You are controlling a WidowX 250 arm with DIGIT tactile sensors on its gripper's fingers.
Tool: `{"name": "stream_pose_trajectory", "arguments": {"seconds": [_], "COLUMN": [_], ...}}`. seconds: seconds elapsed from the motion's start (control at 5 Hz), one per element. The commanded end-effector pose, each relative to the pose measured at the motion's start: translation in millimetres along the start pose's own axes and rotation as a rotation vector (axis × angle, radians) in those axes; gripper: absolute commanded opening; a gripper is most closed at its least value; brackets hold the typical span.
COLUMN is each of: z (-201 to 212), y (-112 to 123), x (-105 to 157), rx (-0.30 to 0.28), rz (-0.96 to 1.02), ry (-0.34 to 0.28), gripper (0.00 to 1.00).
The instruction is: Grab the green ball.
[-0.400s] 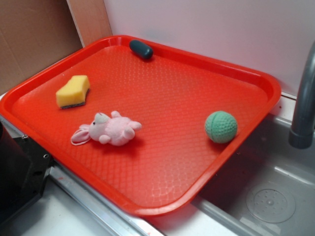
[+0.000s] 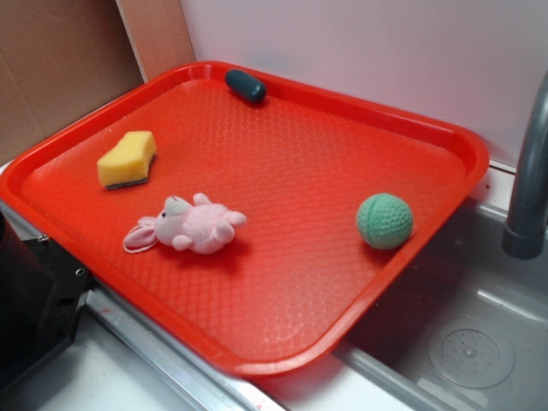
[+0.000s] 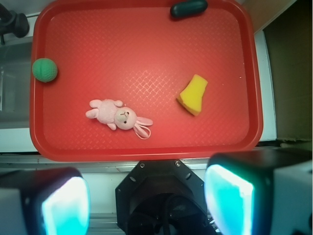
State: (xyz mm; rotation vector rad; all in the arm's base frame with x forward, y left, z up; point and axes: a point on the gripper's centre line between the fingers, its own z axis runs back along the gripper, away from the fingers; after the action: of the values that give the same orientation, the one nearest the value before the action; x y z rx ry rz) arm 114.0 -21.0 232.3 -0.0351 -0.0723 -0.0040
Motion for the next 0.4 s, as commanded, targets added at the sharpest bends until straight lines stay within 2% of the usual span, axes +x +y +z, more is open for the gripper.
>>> {"name": "stream_pose_trajectory", "arguments": {"seconds": [0.0,0.2], "z": [-1,-9], "y": [-2,-4], "x": [17,32], "rx": [0.003,-0.046], "rz": [-0.132,-0.272], "ry": [-0.049,-0.078], "gripper": [1.0,1.0]}}
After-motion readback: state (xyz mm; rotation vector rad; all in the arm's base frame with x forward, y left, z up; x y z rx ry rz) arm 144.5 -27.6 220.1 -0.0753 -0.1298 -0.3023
